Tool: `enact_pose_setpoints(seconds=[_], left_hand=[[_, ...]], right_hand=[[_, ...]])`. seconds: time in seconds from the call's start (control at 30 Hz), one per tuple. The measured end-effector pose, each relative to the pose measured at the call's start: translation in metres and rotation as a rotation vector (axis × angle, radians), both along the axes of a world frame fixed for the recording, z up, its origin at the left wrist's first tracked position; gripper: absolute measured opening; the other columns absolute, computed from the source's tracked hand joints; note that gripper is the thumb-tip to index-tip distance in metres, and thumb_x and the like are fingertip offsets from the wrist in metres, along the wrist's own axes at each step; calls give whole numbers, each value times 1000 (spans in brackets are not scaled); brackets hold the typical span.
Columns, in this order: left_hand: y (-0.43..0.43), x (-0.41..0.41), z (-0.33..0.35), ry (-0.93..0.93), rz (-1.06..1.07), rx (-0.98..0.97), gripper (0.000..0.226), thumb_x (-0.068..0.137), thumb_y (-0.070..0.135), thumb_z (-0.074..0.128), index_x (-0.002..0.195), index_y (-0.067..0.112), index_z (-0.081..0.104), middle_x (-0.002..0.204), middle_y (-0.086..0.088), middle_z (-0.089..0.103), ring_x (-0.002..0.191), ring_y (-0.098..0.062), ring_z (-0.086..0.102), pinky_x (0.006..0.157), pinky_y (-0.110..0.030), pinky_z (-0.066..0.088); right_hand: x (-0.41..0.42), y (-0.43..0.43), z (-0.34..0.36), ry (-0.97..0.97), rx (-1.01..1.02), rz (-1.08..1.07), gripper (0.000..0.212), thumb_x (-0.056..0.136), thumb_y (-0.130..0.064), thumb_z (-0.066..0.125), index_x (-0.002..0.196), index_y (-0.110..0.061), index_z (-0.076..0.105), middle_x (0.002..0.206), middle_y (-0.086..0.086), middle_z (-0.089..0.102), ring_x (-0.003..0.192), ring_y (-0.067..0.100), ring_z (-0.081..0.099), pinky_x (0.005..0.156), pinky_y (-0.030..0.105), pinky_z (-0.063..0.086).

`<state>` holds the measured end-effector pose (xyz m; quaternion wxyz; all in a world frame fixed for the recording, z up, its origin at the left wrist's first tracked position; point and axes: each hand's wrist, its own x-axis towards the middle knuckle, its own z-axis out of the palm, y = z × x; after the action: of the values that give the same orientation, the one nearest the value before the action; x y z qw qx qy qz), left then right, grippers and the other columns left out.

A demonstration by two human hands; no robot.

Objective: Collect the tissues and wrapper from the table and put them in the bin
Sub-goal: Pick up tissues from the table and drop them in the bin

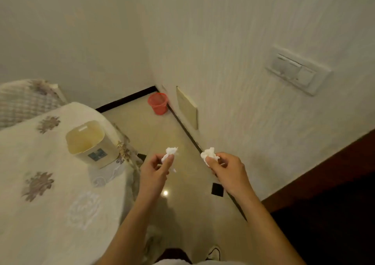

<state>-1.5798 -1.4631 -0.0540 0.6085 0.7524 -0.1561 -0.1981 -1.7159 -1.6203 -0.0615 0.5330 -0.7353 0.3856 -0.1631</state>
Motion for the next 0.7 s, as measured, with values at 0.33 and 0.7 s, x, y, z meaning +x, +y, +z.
enact_pose_setpoints(seconds=[0.33, 0.7], left_hand=[[24, 54, -5, -3, 381, 83, 10, 90, 36, 65, 86, 27, 68, 79, 10, 71, 67, -5, 65, 56, -17, 54], [26, 170, 0, 3, 624, 13, 10, 91, 26, 65, 97, 18, 68, 82, 1, 70, 69, -9, 64, 55, -16, 49]], right_hand=[[114, -11, -15, 12, 100, 353, 24, 87, -50, 62, 85, -27, 70, 79, -3, 70, 77, 19, 68, 61, 30, 53], [268, -20, -2, 7, 3, 561, 20, 88, -52, 62, 90, -34, 69, 82, -5, 70, 77, 16, 68, 66, 34, 57]])
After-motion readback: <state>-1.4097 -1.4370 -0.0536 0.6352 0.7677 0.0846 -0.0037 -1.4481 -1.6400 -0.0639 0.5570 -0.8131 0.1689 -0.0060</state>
